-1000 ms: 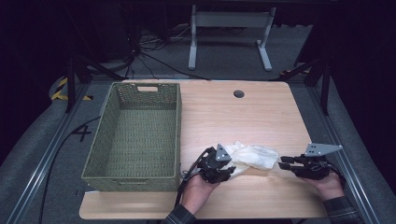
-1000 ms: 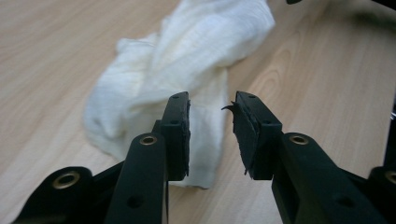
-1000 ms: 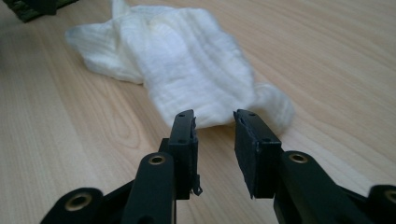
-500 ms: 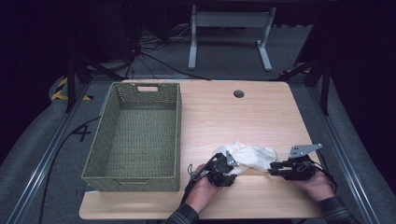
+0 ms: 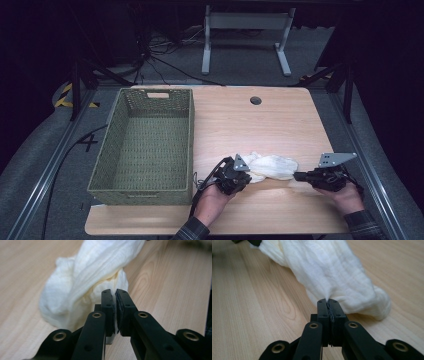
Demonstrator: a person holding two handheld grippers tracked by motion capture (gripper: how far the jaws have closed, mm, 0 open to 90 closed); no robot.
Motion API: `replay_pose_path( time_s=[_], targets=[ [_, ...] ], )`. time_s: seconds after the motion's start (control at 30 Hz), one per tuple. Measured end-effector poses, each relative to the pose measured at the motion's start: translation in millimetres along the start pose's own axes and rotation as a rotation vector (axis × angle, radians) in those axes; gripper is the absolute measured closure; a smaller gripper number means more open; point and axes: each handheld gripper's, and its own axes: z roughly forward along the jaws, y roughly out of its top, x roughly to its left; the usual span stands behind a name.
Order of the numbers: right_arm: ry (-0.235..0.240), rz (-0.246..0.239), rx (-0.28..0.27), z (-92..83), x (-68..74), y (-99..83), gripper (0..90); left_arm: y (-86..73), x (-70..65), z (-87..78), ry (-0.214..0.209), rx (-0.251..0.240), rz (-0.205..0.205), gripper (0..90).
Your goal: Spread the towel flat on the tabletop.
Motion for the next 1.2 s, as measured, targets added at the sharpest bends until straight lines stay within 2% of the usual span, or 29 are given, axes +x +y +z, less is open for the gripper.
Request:
replay_pose_path(
  time_s=[0.13,0.2,0.3,0.37,0.43,0.53,0.6,0.7,0.8,0.87,0.97,1.0,1.07,1.17,1.2],
  targets=[
    [-0.023,-0.034,-0.088,-21.2,4.2,13.2,89.2,8.4,1.4,-21.5,0.001,-0.063,-0.004,85.3],
    [-0.028,-0.038,-0.102,-25.6,6.0,15.9,89.2,10.7,1.1,-26.8,0.007,-0.082,-0.005,85.4],
    [-0.042,-0.074,-0.159,-41.1,11.5,26.4,89.3,16.8,2.6,-40.8,0.041,-0.116,0.003,85.3],
    [-0.047,-0.076,-0.168,-43.2,10.3,29.4,89.3,17.3,7.7,-42.8,0.061,-0.116,-0.011,85.4],
    [-0.067,-0.08,-0.146,-40.2,5.2,30.3,89.3,16.7,13.6,-42.7,0.083,-0.12,-0.027,85.5],
    [-0.082,-0.054,-0.13,-34.9,-6.0,29.2,89.4,17.8,22.5,-37.6,0.117,-0.105,-0.057,85.6],
    [-0.106,-0.037,-0.1,-28.0,-16.3,27.0,89.4,19.8,24.9,-29.5,0.17,-0.075,-0.066,85.6],
    [-0.143,-0.008,-0.057,-19.4,-31.1,22.1,89.5,20.4,31.7,-19.9,0.198,-0.054,-0.085,85.6],
    [-0.176,0.021,-0.015,-12.5,-44.5,16.0,89.5,20.2,40.0,-13.0,0.217,-0.045,-0.11,85.7],
    [-0.183,0.027,-0.001,-9.9,-49.3,13.9,89.6,20.0,44.0,-9.6,0.211,-0.047,-0.126,85.7],
    [-0.191,0.057,0.025,0.0,-61.0,10.5,89.2,19.6,54.3,4.5,0.208,-0.025,-0.154,85.6],
    [-0.195,0.064,0.022,3.1,-63.2,10.5,81.7,19.1,55.8,7.8,0.21,-0.022,-0.158,85.5],
    [-0.18,0.07,0.002,1.1,-61.1,13.1,75.6,16.5,59.4,15.2,0.2,-0.008,-0.161,85.4],
    [-0.138,0.04,-0.049,-4.7,-45.8,24.2,73.5,13.6,62.0,18.3,0.19,-0.004,-0.16,85.3],
    [-0.138,0.04,-0.049,-4.7,-45.8,24.2,73.5,13.6,62.0,18.3,0.19,-0.004,-0.16,85.4]
  ],
)
